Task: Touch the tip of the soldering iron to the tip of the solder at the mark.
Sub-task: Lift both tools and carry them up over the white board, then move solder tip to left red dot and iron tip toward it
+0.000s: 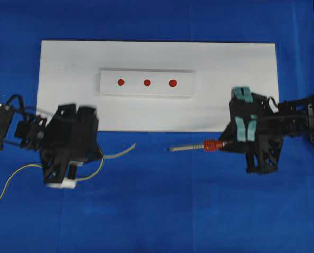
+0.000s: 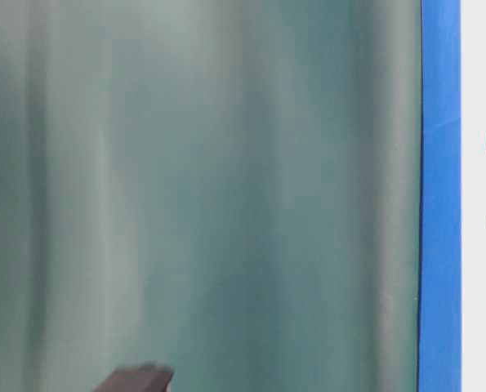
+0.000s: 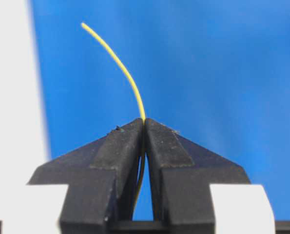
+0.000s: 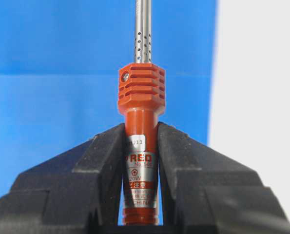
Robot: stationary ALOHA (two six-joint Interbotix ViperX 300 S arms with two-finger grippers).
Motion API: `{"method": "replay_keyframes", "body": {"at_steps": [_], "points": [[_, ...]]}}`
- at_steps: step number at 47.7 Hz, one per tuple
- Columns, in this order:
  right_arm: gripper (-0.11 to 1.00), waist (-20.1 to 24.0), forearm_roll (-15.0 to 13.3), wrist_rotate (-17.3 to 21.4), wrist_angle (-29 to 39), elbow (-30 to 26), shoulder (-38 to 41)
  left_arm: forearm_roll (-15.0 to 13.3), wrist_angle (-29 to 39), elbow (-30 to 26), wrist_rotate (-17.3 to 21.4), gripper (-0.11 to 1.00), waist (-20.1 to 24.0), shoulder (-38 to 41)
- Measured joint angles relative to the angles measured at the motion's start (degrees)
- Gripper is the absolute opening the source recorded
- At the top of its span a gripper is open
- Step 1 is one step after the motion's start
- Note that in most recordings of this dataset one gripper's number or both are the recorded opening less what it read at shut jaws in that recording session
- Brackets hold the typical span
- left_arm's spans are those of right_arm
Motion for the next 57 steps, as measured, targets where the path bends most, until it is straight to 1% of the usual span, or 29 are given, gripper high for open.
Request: {"method": "replay_keyframes", "body": {"at_steps": [5,7,10,17,26,33,57], "points": [[0.06,-4.39,-2.11,0.18,0.79,-0.62,0.0,0.09,1.76,-1.14,1.93,0.02,4.31,0.53],[0.06,-5.89,-2.72,0.26,0.97,-0.79,0.18,0.18,2.2,-1.41,3.43,0.02,5.89,0.62],[0.06,-8.26,-3.96,0.26,1.05,-1.14,0.53,0.18,2.37,-1.85,5.45,0.02,8.35,0.79],[0.06,-12.92,-6.68,0.26,1.14,-2.29,1.85,0.18,2.46,-2.55,8.7,0.02,13.36,1.32],[0.06,-16.61,-8.88,0.26,2.72,-4.13,3.96,0.18,2.46,-3.08,11.6,0.02,17.84,2.11],[0.06,-17.23,-9.84,0.26,3.96,-5.45,5.19,0.18,2.55,-3.34,12.48,0.02,18.72,2.29],[0.06,-17.31,-9.93,0.26,4.13,-5.71,5.63,0.26,3.34,-2.9,11.6,0.02,18.98,2.37]]}}
